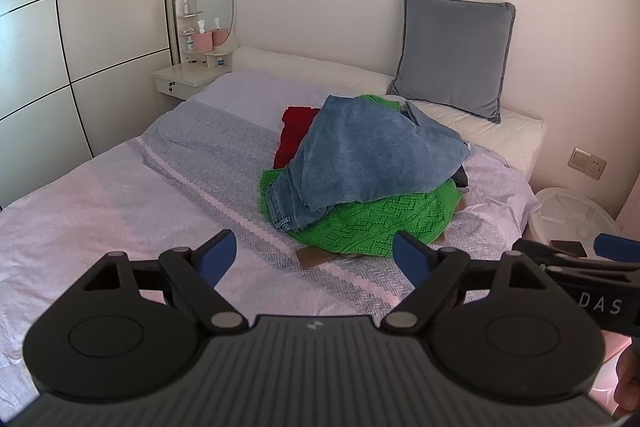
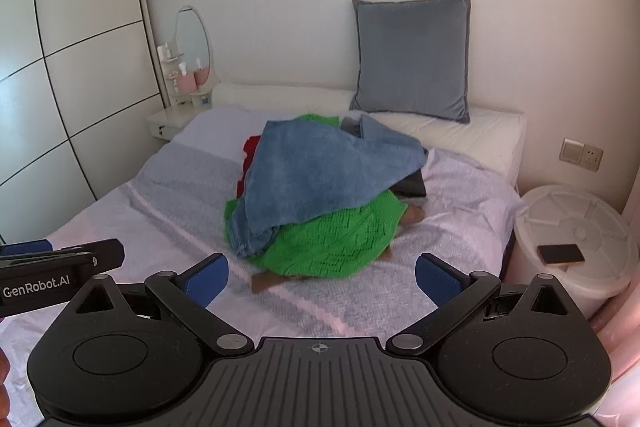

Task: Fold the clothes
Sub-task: 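Approach the clothes pile with both tools open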

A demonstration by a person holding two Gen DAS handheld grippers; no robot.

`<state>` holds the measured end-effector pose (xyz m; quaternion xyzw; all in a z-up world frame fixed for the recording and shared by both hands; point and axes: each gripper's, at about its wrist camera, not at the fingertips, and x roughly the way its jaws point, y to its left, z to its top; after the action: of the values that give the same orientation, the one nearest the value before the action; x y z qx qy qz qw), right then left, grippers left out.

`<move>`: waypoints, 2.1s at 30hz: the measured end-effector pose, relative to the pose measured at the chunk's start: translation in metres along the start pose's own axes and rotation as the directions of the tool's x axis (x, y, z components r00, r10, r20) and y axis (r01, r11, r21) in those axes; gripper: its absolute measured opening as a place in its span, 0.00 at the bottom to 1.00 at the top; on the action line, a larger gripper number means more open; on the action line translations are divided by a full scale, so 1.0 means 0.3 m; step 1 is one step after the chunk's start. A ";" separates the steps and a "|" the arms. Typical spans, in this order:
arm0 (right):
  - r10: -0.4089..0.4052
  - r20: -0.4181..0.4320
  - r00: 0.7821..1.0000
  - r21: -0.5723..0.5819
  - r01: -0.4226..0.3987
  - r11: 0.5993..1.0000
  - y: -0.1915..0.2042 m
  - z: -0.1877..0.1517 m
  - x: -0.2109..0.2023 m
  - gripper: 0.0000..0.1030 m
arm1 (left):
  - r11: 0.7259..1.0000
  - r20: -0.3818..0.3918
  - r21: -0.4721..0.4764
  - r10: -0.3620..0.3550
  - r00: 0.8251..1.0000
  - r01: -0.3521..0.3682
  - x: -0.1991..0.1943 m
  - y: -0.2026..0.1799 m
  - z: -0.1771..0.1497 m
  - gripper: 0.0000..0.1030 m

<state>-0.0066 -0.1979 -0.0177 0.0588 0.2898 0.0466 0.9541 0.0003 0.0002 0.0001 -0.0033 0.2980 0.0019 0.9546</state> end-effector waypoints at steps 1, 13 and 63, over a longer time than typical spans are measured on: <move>0.004 -0.006 1.000 0.011 -0.004 1.000 -0.001 0.007 0.006 0.99 | 1.000 -0.002 -0.001 -0.001 1.000 0.001 0.002 0.002 0.002 0.81; -0.013 0.014 1.000 0.005 0.013 1.000 0.064 0.025 0.051 0.99 | 1.000 -0.016 -0.016 -0.027 1.000 0.027 0.043 0.062 0.025 0.82; -0.013 0.145 0.989 -0.275 0.053 0.960 0.081 -0.003 0.247 0.99 | 0.997 -0.088 -0.076 0.015 0.996 -0.022 0.241 0.083 0.020 0.84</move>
<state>0.0529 -0.1646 -0.0556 -0.0776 0.2127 0.0666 0.9718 0.0630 0.0252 -0.0363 -0.0371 0.3391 0.0221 0.9398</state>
